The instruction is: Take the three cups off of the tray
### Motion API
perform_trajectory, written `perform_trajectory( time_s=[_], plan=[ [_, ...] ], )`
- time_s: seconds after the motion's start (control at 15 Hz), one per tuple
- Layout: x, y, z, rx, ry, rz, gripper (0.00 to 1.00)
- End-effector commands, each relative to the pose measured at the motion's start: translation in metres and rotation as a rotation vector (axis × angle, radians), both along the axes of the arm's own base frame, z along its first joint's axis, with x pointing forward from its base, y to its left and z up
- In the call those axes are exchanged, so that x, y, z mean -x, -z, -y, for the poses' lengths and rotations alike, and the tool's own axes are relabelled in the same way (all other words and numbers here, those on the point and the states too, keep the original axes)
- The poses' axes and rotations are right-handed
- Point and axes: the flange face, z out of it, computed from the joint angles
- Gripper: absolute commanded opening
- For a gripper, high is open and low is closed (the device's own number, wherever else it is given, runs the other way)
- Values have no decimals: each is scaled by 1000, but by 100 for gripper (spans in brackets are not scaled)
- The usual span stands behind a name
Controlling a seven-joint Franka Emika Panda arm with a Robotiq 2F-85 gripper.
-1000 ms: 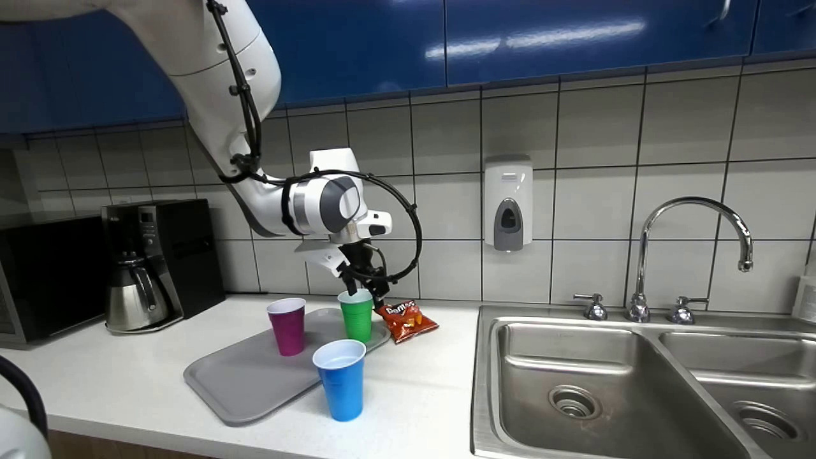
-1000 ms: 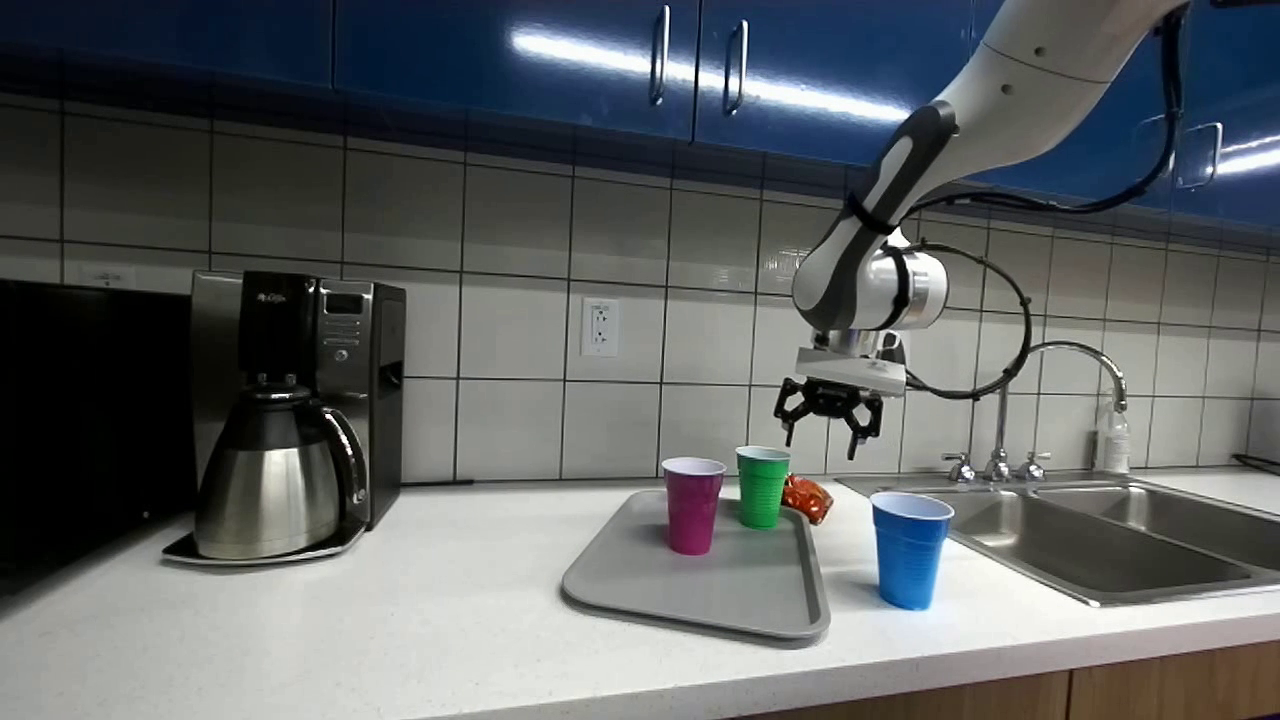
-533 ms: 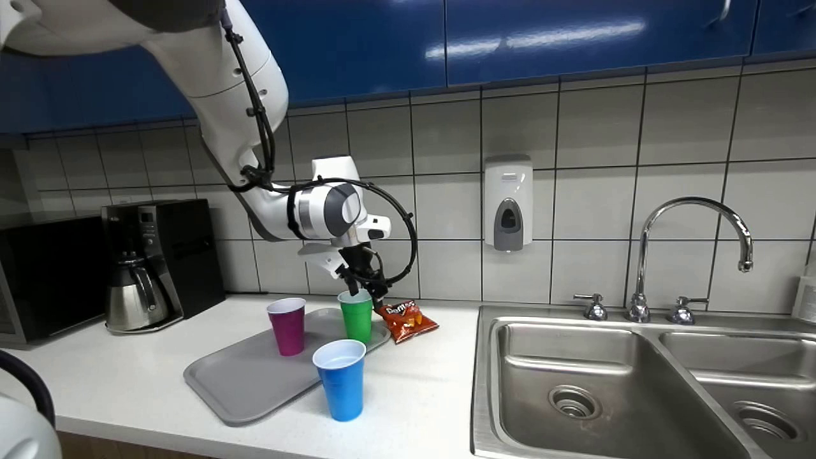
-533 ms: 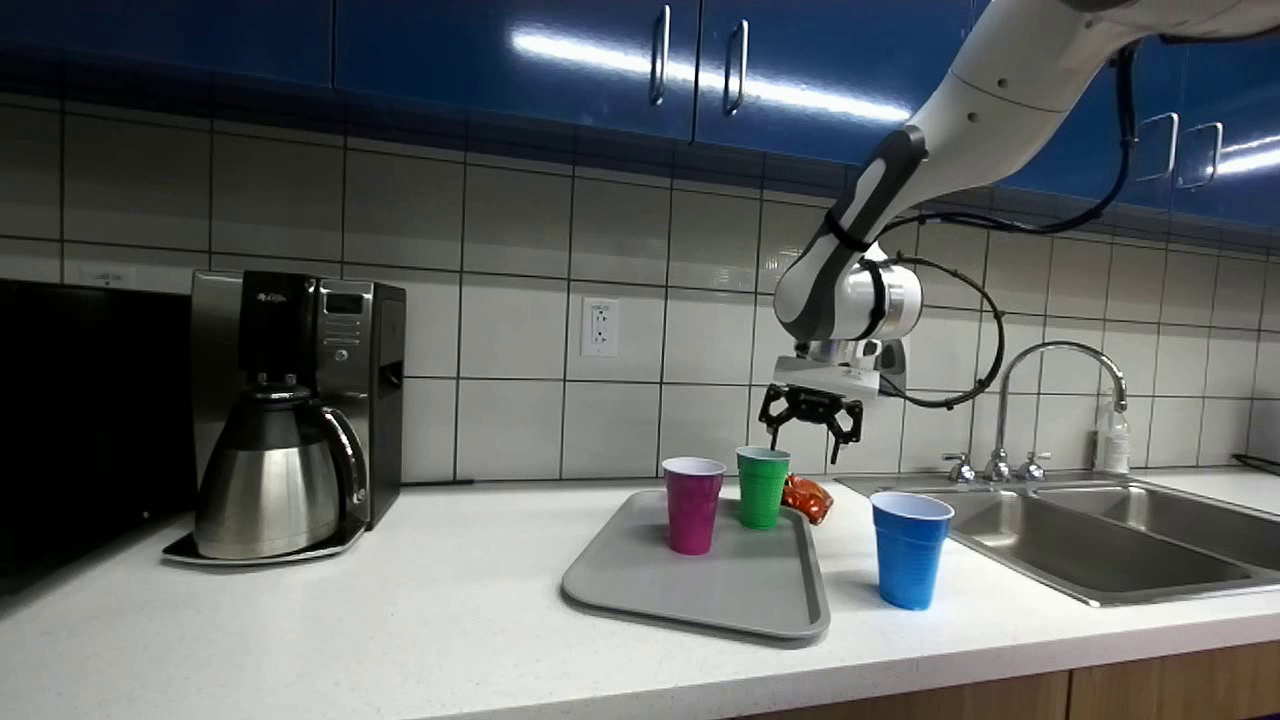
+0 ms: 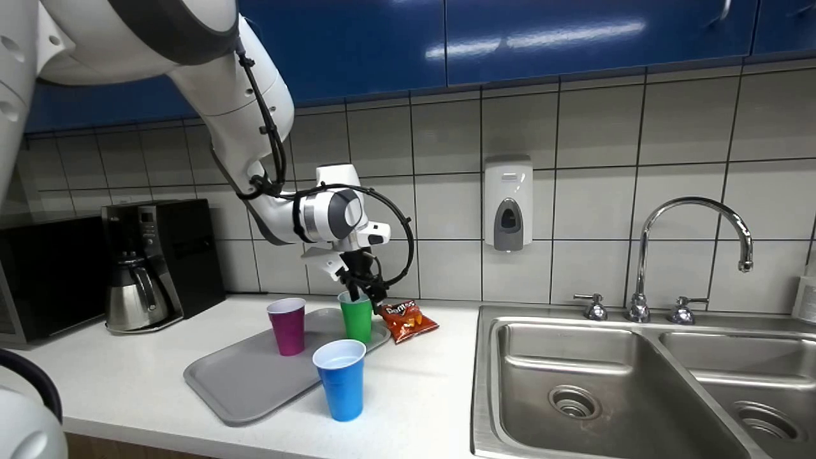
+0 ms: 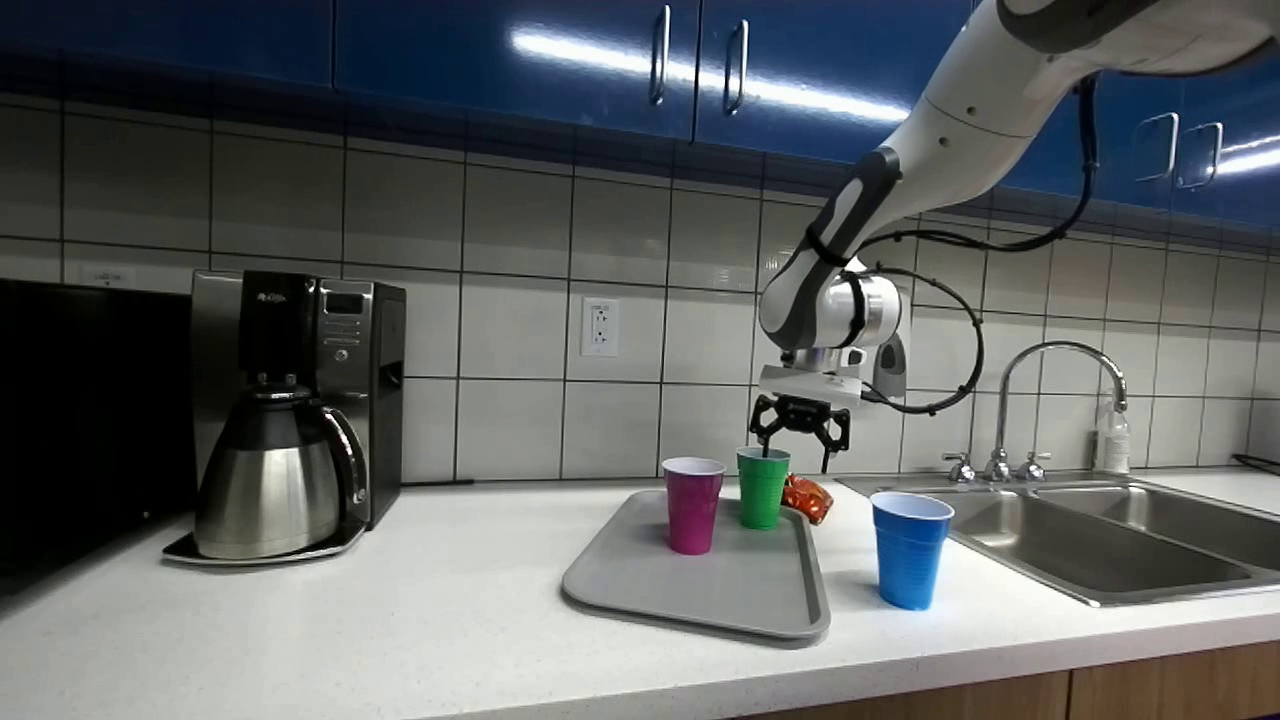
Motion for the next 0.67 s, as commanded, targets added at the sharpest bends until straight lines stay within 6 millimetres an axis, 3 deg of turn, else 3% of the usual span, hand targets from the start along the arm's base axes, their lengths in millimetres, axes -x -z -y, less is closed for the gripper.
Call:
perform_trajectory(
  time_s=[0.0, 0.33, 0.4, 0.47, 0.6],
  plan=[
    [-11, 3, 0, -7, 32, -41, 100],
    [-15, 11, 2, -5, 37, -72, 100],
    [-15, 12, 2, -7, 38, -77, 75],
    [-16, 13, 2, -8, 37, -80, 72],
    [-17, 14, 1, -10, 38, -83, 56]
  ],
)
